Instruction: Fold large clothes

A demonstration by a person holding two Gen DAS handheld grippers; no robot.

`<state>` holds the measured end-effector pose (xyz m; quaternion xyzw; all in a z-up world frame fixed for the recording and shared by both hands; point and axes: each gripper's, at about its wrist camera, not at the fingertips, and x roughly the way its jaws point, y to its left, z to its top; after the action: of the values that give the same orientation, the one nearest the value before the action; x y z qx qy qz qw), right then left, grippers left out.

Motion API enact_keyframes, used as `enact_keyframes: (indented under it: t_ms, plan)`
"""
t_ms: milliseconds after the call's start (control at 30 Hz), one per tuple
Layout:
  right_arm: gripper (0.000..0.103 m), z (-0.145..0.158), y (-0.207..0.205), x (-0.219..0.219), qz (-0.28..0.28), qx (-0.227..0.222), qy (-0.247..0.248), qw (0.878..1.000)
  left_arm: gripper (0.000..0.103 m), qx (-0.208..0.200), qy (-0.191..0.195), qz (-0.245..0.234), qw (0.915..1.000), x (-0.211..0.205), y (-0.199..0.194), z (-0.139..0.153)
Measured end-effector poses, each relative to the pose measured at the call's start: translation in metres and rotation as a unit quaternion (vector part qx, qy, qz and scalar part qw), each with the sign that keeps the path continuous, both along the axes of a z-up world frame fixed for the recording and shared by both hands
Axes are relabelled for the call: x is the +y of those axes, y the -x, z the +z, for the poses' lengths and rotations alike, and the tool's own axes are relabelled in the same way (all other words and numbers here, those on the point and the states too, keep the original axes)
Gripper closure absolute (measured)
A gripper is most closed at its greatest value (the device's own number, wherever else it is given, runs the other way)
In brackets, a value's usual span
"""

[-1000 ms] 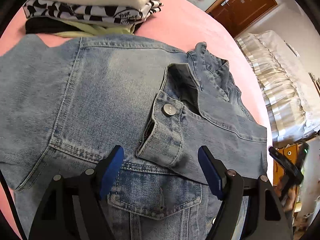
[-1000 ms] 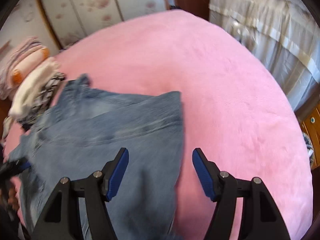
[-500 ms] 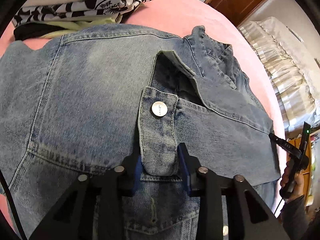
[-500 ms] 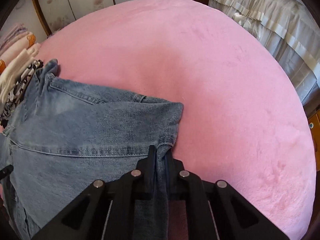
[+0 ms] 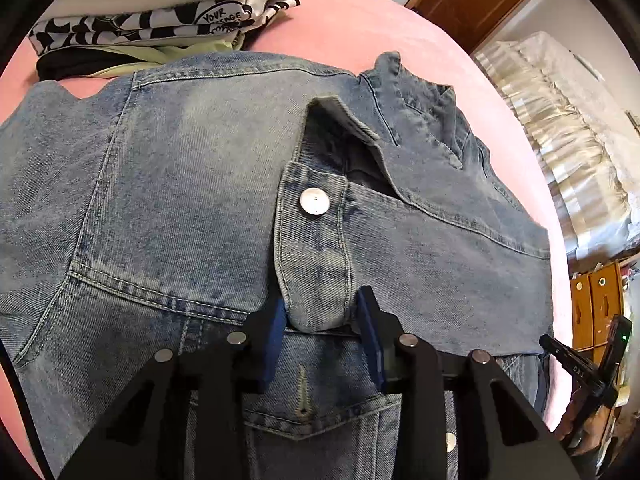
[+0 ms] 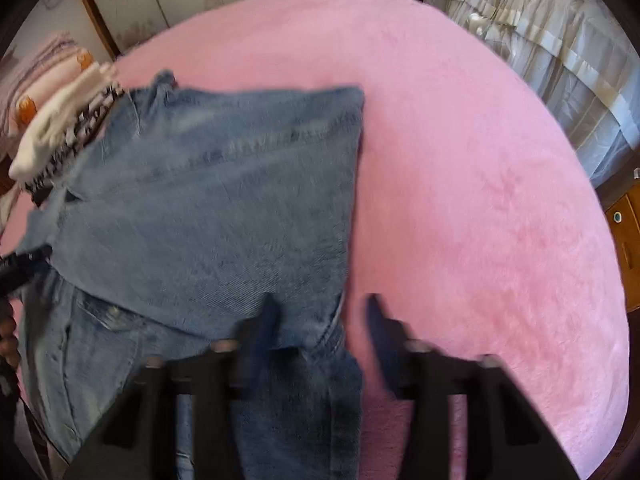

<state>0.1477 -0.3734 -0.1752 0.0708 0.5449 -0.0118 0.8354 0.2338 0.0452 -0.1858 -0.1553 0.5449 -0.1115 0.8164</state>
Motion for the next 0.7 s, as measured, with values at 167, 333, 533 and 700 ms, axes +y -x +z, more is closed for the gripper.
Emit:
enact_keyframes:
  t_ms: [167, 333, 533, 700]
  plan:
    - [0.088, -0.009, 0.004, 0.001, -0.015, -0.010, 0.019, 1.000, 0.068, 0.005, -0.016, -0.013, 0.9998, -0.001, 0.004, -0.006]
    - [0.076, 0.006, 0.007, -0.001, -0.037, -0.017, 0.017, 0.999, 0.060, -0.019, -0.045, -0.018, 0.9986, 0.003, 0.009, 0.027]
    - [0.076, 0.045, 0.011, 0.019, -0.036, -0.091, 0.032, 0.995, 0.059, -0.081, -0.031, -0.022, 0.9960, -0.009, -0.010, 0.068]
    - [0.076, 0.049, -0.034, 0.062, -0.005, -0.105, 0.016, 0.994, 0.060, -0.082, -0.012, -0.016, 0.9965, -0.042, -0.053, 0.061]
